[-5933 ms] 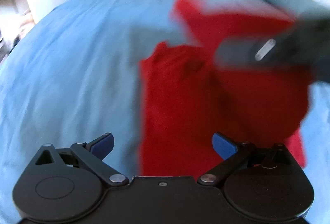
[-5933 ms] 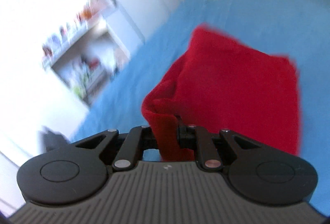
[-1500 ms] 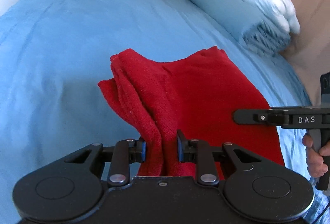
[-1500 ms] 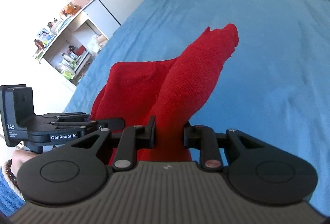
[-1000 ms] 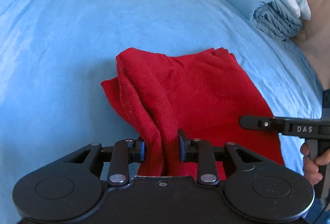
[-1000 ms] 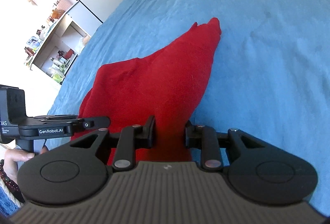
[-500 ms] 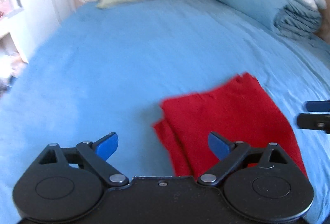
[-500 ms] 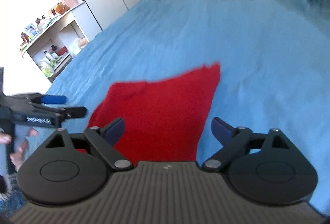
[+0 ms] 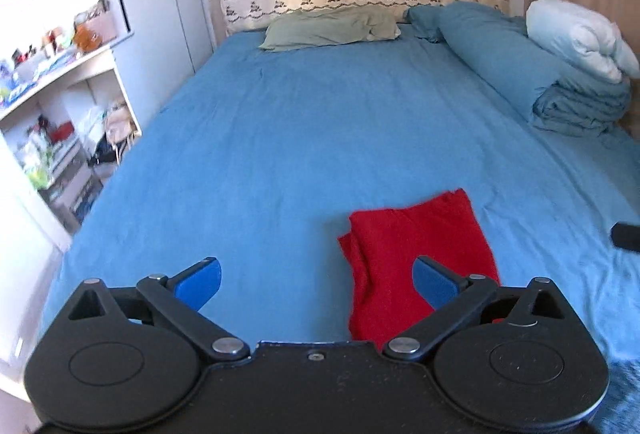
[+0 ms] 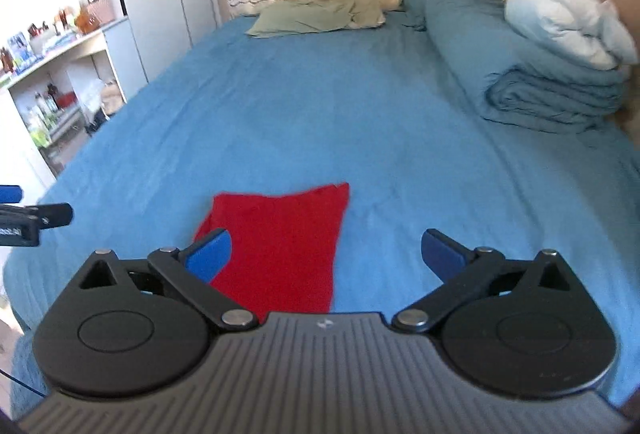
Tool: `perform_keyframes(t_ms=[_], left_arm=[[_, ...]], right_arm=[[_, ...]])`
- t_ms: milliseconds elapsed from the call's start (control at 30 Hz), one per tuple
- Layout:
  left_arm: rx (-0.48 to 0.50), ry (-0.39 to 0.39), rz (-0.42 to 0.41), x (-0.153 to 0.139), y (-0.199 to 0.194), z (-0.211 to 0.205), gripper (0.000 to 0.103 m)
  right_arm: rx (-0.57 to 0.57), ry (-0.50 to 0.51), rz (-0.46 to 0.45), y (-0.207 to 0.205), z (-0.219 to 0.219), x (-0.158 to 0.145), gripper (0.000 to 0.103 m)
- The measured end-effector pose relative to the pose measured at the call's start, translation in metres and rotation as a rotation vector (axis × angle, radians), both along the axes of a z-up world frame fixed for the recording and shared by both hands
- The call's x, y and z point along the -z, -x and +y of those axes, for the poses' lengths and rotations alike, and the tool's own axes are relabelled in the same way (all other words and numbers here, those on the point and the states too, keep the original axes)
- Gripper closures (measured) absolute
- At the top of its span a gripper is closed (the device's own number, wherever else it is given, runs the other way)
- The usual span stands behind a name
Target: Fold small clothes
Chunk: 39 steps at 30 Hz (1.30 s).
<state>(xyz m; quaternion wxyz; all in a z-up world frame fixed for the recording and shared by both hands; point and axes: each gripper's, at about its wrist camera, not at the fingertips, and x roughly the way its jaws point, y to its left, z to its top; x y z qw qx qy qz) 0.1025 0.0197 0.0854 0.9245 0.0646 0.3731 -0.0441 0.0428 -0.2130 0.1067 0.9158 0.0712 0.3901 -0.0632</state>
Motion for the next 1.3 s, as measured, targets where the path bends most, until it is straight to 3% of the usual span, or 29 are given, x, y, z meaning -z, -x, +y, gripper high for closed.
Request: perform_keyframes(t_ms=[233,500,1300], left_arm=[[-0.029,-0.023,0.05,0.011,0.054,0.001,0.0],[-0.039,-0.026,0.113,0.032,0.087,0.001,0.0],[-0.022,-0.019,0.124,0.039,0.089,-0.003,0.0]], right_arm=[[0.074,-0.012,0.11,0.049,0.026,0.007,0.0],[0.084,-0.035,0.201,0.084,0.041,0.022,0.0],[0.108,-0.003,0.238,0.088,0.045,0.035,0.0]])
